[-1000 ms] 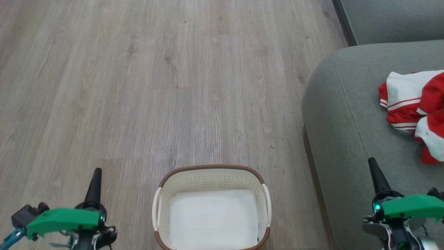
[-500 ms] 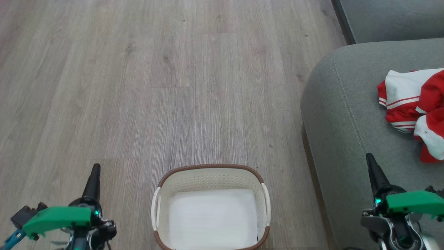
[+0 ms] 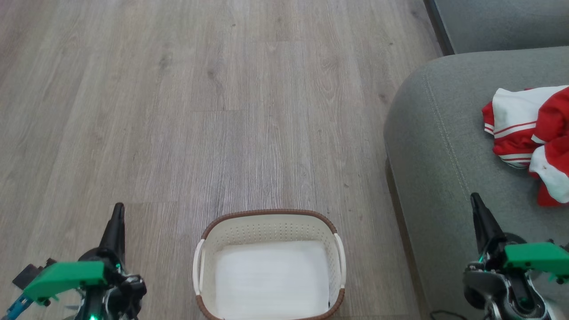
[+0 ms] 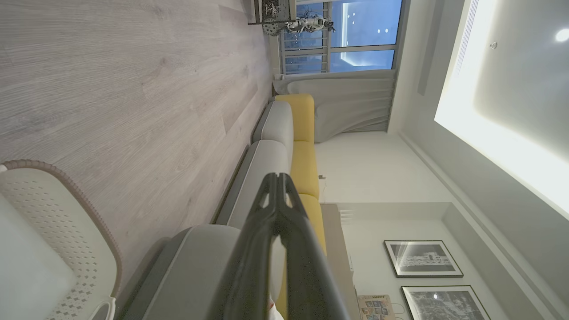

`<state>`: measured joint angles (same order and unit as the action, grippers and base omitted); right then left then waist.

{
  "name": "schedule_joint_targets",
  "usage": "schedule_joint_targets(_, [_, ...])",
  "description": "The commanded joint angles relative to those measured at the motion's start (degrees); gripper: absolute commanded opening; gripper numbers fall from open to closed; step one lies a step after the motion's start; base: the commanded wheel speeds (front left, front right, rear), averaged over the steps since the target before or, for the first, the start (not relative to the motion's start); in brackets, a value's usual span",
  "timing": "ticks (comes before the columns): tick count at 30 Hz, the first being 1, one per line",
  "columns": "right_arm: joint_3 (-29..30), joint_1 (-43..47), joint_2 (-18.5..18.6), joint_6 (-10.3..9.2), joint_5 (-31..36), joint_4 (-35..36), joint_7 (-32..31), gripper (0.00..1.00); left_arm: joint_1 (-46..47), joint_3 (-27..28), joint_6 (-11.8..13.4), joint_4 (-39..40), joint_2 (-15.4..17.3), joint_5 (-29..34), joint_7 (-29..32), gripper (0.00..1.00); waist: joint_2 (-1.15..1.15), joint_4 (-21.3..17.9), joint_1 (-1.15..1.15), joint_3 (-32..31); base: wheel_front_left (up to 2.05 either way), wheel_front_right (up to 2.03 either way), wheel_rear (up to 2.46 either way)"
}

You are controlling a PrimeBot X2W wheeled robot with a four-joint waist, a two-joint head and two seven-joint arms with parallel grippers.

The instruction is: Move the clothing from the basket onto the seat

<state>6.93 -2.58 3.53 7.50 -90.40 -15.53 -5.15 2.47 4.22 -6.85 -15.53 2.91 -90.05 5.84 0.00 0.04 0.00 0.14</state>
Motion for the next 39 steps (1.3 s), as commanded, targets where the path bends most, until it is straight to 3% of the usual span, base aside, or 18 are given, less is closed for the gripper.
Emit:
schedule_joint_targets(1, [-0.97,-3.45,-0.21,-0.01,-1.49,1.61,-0.76,0.0,3.64,2.16,-0.57,1.49,0.06,-1.41,0.48,0.0,0.0,-0.02,0.0,0.01,0.0,0.0,0.0])
schedule_joint_targets(39, [-0.67,-3.58,-0.43,-0.01,-1.98,1.51,-1.13,0.0,3.73,2.31,-0.64,1.47,-0.03,-2.1,0.66,0.0,0.0,-0.05,0.0,0.03,0.0,0.0,0.0])
